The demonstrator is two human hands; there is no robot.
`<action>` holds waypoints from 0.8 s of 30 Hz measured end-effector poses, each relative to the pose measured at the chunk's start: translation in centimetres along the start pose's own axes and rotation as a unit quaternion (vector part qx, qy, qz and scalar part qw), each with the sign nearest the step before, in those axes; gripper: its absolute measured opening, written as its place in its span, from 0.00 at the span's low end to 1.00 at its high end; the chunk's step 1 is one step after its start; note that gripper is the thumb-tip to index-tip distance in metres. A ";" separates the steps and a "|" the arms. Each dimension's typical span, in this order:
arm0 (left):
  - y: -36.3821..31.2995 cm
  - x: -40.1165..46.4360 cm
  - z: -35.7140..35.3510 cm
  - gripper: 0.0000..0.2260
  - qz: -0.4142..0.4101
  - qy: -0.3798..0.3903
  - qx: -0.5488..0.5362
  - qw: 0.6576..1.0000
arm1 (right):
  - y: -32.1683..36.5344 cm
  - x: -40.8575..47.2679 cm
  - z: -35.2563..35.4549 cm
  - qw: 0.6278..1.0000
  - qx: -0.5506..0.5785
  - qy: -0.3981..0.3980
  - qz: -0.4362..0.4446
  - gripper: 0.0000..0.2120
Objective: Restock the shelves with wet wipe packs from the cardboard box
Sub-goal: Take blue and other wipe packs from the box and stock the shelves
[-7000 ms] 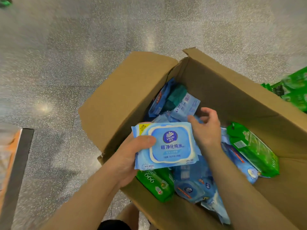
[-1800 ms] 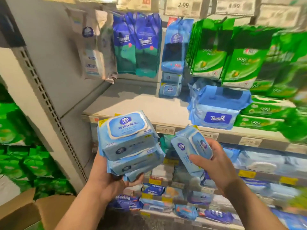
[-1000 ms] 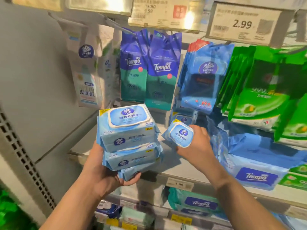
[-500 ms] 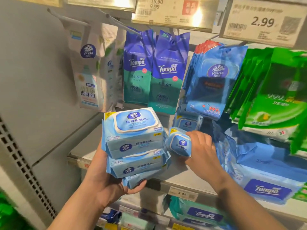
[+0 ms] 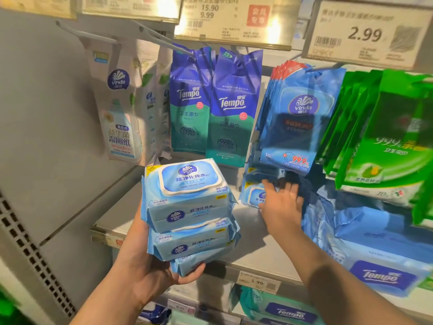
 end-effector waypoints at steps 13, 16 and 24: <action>-0.1 0.0 0.7 0.35 0.010 -0.031 0.013 0.999 | 0.3 2.0 -1.5 0.995 0.019 0.092 -0.026 0.30; 0.0 -0.3 0.4 0.35 0.013 -0.026 0.009 1.000 | 0.4 2.3 -1.8 0.994 0.004 0.104 -0.030 0.32; 0.4 -0.8 -0.3 0.35 0.024 -0.005 -0.001 1.000 | 2.5 0.2 4.4 0.989 0.121 0.087 0.017 0.32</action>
Point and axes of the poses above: each hand's wrist, its own x-axis towards the middle knuckle, its own z-axis out of the back of the hand, y = z × x, the point moved 8 cm from there along x, towards the middle knuckle, and after that the axes turned 11 degrees about -x, right-handed, at the moved point
